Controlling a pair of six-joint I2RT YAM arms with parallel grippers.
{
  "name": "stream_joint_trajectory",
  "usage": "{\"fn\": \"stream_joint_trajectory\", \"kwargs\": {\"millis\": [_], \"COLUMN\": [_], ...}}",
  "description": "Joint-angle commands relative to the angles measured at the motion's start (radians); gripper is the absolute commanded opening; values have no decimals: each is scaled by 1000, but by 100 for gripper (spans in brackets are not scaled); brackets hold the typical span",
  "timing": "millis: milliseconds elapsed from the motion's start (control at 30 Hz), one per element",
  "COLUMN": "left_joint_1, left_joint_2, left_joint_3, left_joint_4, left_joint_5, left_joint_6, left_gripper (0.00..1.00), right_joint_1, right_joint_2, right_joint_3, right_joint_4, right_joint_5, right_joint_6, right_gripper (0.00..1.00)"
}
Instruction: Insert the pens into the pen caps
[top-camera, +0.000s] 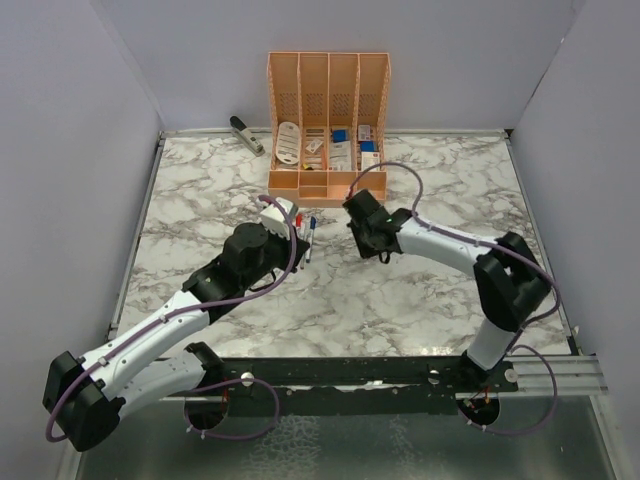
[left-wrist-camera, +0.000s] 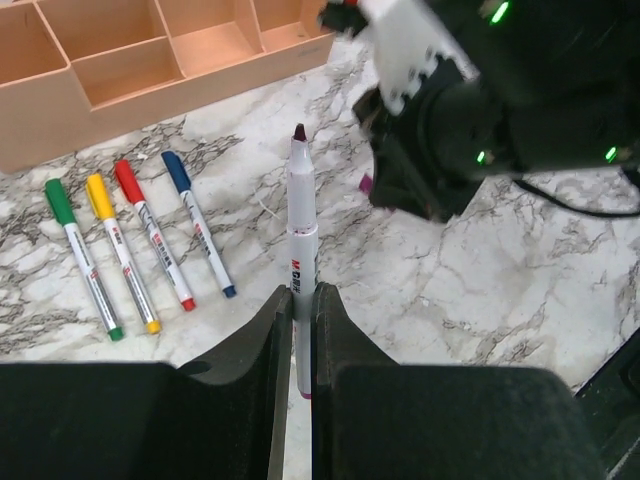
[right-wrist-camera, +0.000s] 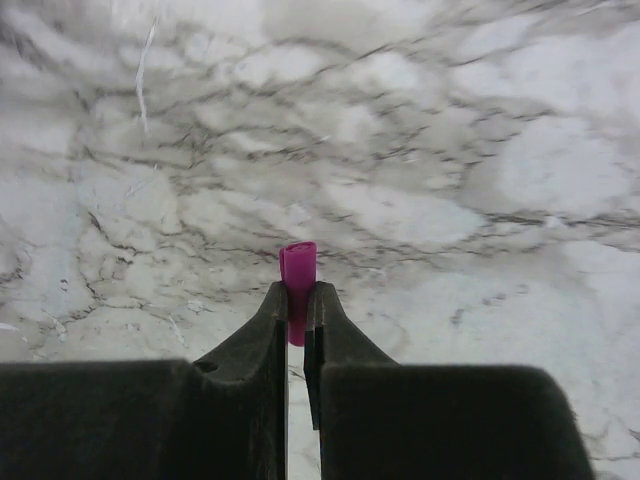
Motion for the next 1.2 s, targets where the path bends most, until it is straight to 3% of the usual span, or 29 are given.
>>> {"fn": "stream_joint_trajectory", "kwargs": {"millis": [0,233,500,1167], "left_joint_1": [3,4,2,-8], "left_joint_2": [-1,74,178,296], "left_joint_3": [-2,-22,39,198], "left_joint_4": [102,296,456,453], "left_joint_5": [114,289,530,502], "left_joint_6": [4,6,56,13], "left_gripper": [0,0,0,0], "right_joint_1": [-84,-99,-137,-140], "right_joint_2": [-196,-462,-664,-853], "right_joint_3": [38,-44,-190,-396], "right_joint_4": [103,404,729,1099], "right_joint_5": [34,-54,-289,-522], "right_joint_6": [13,-50,11,110], "right_gripper": [1,1,1,1]}}
